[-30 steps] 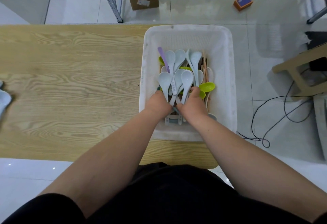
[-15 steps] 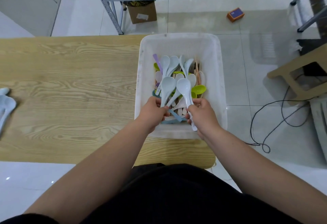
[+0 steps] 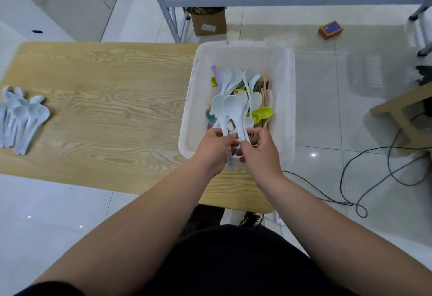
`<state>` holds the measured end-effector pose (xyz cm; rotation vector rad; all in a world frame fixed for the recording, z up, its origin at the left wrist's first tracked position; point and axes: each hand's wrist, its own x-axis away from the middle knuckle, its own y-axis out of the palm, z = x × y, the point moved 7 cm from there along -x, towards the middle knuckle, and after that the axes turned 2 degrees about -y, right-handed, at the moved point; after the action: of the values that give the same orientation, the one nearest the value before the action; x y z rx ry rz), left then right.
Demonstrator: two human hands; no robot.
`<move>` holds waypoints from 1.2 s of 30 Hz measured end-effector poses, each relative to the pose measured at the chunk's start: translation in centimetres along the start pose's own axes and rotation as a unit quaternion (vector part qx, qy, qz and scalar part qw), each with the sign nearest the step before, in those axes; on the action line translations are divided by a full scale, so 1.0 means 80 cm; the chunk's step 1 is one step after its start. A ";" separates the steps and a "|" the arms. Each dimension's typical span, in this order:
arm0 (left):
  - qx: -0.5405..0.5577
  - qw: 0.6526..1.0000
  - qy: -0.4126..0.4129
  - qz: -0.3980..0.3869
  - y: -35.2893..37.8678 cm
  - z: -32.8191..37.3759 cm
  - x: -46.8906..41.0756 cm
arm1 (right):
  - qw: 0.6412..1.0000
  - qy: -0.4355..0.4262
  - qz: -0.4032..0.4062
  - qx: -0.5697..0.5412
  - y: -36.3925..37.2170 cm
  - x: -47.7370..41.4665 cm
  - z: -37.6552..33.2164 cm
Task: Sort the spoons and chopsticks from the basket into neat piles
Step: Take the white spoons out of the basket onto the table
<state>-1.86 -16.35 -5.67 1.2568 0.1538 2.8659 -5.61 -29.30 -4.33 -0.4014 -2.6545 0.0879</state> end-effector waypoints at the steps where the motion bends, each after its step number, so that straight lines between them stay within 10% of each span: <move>1: -0.002 1.000 -0.004 0.003 0.001 -0.001 0.001 | 1.000 0.002 0.006 0.015 0.000 -0.003 0.001; 14: 0.020 0.997 0.050 -0.057 -0.027 0.021 0.019 | 0.994 -0.081 0.013 0.065 0.036 0.032 -0.029; 36: 0.122 0.988 0.073 0.055 -0.503 -0.034 0.117 | 0.959 -0.073 -0.227 0.152 0.457 0.200 -0.006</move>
<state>-11.49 23.90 -4.37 1.1176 0.4624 3.1129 -9.36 10.32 -1.78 0.3265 -2.7419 0.3855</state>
